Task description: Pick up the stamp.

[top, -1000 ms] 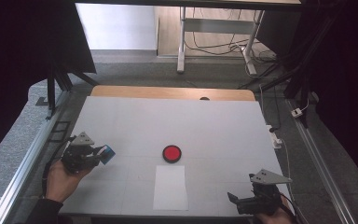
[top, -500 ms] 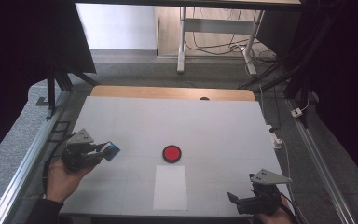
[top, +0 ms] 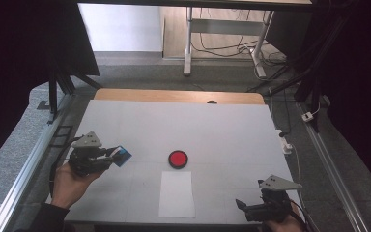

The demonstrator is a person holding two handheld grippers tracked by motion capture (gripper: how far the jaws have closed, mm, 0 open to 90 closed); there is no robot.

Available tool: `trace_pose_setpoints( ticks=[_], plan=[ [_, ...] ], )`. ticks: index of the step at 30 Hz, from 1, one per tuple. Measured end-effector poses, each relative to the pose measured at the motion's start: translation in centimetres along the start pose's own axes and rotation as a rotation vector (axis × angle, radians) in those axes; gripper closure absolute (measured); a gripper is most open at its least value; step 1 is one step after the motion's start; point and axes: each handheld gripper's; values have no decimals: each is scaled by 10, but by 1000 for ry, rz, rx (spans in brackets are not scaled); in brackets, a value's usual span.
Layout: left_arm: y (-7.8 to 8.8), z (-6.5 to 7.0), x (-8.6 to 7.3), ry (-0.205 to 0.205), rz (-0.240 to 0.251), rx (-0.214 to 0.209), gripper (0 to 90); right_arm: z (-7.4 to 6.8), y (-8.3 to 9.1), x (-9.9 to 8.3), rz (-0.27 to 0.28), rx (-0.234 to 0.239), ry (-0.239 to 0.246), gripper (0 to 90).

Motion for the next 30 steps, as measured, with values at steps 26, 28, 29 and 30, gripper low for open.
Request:
trace_pose_setpoints(
  ticks=[26, 28, 29, 30],
  plan=[
    [-20, 45, 22, -115, 4, -117, 696, 0, 0, 0, 8, 1, 8, 0],
    [-21, 48, 22, -128, 5, -127, 695, 0, 1, 0, 9, 2, 4, 0],
    [-22, 50, 22, -131, 4, -132, 696, 0, 0, 0, 11, 3, 2, 0],
    [-23, 51, 22, -136, 4, -135, 696, 0, 0, 0, 13, 5, 0, 0]
  ],
)
Point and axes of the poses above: each handheld gripper's, and its own axes: y roughly backward along the jaws, x roughly out of its top, z roughly to its right, and after that the axes turned 13 degrees about y, right-handed
